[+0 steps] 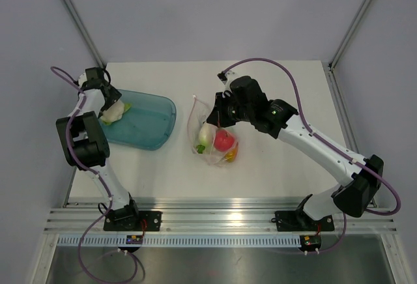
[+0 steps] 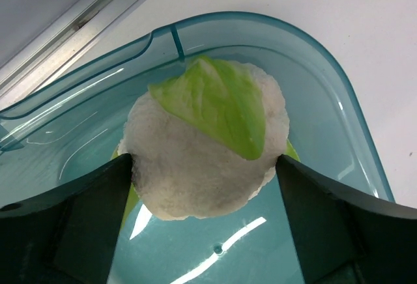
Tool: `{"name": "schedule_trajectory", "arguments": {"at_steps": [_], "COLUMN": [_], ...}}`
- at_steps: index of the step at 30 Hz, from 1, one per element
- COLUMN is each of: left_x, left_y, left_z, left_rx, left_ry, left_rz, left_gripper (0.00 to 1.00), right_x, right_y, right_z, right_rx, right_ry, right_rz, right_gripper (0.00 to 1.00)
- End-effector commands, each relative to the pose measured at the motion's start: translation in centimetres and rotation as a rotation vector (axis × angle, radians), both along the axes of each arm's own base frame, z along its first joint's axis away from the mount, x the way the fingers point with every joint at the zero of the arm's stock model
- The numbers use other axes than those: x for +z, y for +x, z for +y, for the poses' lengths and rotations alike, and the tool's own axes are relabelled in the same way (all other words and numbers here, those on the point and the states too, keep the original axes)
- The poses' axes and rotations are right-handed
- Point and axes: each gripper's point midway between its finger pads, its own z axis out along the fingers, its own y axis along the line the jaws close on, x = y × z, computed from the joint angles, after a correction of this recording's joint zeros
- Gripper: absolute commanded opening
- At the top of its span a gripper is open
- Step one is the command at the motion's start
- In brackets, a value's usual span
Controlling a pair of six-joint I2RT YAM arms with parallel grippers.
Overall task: Place the food in the zip-top bag and seal the zipper
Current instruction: Pick up the fake vegetable from the bin, then place the fake vegetable in the zipper food storage bag.
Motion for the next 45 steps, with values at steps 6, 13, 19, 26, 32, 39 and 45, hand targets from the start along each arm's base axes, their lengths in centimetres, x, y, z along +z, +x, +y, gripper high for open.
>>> {"name": "schedule_trajectory", "arguments": {"at_steps": [6, 13, 19, 26, 32, 39, 45], "left_x": [0.6, 5.5, 10.4, 18.7, 24.0, 27.2, 30.2], "left_y": [0.4, -0.8, -2.4, -6.4, -10.2, -14.2, -18.0], "left_z": [-0.4, -1.7, -4.0, -8.2, -13.4, -19.7, -25.4], "left_rx": [-0.021, -0.046, -0.106, -0.254, -0.465, -0.715, -0.912], "left_ry": [0.041, 0.101, 0.132, 0.121, 0.086, -0.018, -0.134], "left_rz": [-0.031, -0.109, -0.178, -0.347, -0.442, -0.51, -0.626], "left_gripper": [0.35, 0.0, 0.0, 0.0, 0.0, 0.0, 0.0], "right_x": [2.6, 3.0, 3.1, 2.7, 2.3, 2.4, 1.8], "right_y": [0.1, 0.0, 0.0, 0.2, 1.6, 3.2, 4.2], "right_z": [0.3, 0.2, 0.1, 0.7, 2.5, 6.3, 6.6], "right_rx": [0.013, 0.005, -0.005, 0.0, -0.006, 0.002, -0.045], "right_ry": [0.059, 0.071, 0.071, 0.071, 0.087, 0.177, 0.161], "right_rz": [-0.058, -0.059, -0.056, -0.029, 0.0, 0.09, 0.115], "right_gripper": [0.0, 0.0, 0.0, 0.0, 0.0, 0.0, 0.0]}}
